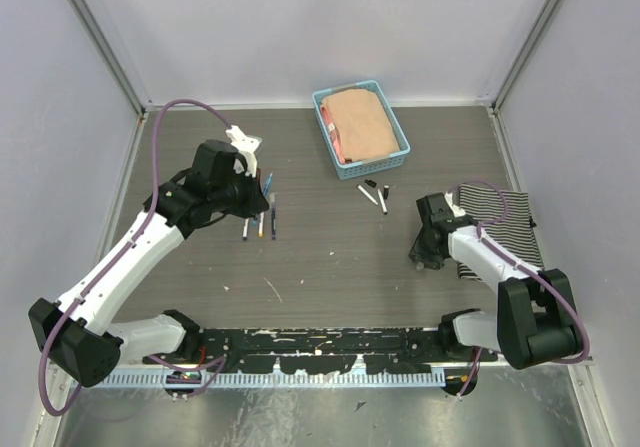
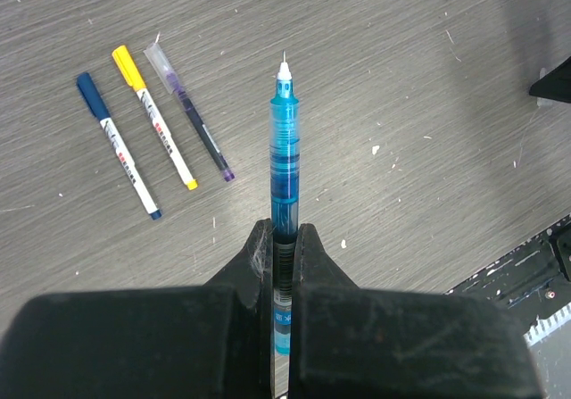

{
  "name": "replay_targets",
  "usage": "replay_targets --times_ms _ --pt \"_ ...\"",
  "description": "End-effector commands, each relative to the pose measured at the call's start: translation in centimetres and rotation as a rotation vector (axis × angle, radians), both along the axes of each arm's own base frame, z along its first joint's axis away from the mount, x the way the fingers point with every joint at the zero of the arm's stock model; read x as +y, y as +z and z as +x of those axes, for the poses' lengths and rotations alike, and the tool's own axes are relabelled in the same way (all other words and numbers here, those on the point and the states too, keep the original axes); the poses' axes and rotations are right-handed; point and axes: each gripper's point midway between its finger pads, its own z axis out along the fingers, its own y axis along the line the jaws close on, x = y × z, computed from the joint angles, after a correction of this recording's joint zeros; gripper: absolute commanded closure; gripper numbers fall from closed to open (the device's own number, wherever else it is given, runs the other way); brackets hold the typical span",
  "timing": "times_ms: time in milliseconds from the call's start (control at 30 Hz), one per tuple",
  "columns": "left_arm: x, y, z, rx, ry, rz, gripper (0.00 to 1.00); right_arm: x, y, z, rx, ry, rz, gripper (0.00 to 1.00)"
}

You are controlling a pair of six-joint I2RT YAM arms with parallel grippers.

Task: Insert the pens into the pen caps
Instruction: Adjust the pen cap at the center of the board.

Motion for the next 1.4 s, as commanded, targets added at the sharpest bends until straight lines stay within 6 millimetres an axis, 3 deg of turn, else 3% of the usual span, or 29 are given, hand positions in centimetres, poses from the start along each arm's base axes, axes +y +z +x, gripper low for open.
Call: replay_targets --times_ms 0,167,300,567,733,833,1000,1133,1233,1367 --pt "-0.2 1.7 0.3 -0.042 -0.004 -0.032 1.00 0.4 -0.1 0.0 -0.001 0.001 -0.024 0.66" --pt "-0.1 1.7 0.3 -0.045 -0.001 -0.032 1.00 1.3 0.1 0.1 -0.012 0.041 -0.044 0.81" --pt "0.0 1.7 0.3 -0.046 0.001 -0.032 1.00 3.3 1.1 1.2 -0.051 0.159 -0.084 0.81" --pt "1.1 2.4 0.7 -0.082 0.050 -0.028 1.00 12.9 1.9 2.2 -0.089 0.555 -0.065 0.81" --pt "2.7 3.8 0.9 -0.162 0.125 -0.035 1.00 19.5 2.1 0.9 -0.098 0.808 -0.038 0.82" --pt "3.3 4.3 1.0 -0.193 0.154 -0.037 1.00 22.0 1.6 -0.1 -0.085 0.931 -0.059 0.82" --pt "3.6 4.4 1.0 -0.198 0.162 -0.035 1.00 24.0 0.2 -1.2 -0.042 1.022 -0.082 0.81" --pt "3.5 4.3 1.1 -0.195 0.162 -0.036 1.00 24.6 0.2 -1.5 -0.046 1.036 -0.082 0.65" --pt "3.5 4.4 1.1 -0.195 0.160 -0.039 1.00 24.3 0.4 -1.7 -0.047 1.024 -0.091 0.57" --pt "3.5 4.2 1.1 -0.189 0.159 -0.038 1.00 23.2 0.4 -2.3 -0.040 1.006 -0.097 0.55"
